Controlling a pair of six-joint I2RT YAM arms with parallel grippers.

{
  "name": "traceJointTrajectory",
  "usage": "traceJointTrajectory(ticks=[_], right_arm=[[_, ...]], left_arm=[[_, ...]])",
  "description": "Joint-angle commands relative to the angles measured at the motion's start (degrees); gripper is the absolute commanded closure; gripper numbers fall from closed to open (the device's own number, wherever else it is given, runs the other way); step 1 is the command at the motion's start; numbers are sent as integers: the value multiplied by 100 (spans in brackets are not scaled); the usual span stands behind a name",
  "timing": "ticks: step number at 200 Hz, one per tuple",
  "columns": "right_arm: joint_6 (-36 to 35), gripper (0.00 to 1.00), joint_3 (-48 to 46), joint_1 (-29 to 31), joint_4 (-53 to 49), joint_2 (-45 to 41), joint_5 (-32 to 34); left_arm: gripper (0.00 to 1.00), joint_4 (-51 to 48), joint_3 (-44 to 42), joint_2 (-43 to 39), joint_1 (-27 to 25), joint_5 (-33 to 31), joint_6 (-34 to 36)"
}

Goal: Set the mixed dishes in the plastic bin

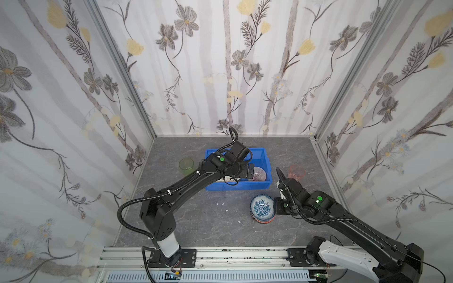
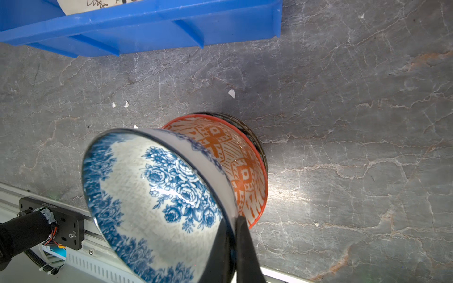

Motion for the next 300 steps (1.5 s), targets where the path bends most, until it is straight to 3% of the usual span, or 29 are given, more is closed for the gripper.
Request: traceJointTrajectory(ticks=[1, 80, 166, 223, 274, 300], right_arm=[[-239, 100, 204, -4, 157, 111, -185], [-633, 100, 927, -5, 128, 748, -346], [-721, 100, 1132, -13, 193, 1056, -342], [-707, 100, 1233, -39, 181, 1075, -320], [-728, 100, 1360, -48, 187, 1191, -350], [-730, 100, 1396, -79, 197, 1247, -377]], left_arm=[[0, 18, -370, -323, -200, -111, -395], [8, 68, -1278, -1031, -882, -285, -1190], [35, 122, -1518, -1107, -980, -267, -1288], [46, 217, -1653, -972, -984, -113, -1240], [64, 287, -1711, -933, -984, -58, -1227], [68, 304, -1748, -912, -989, -22, -1217]])
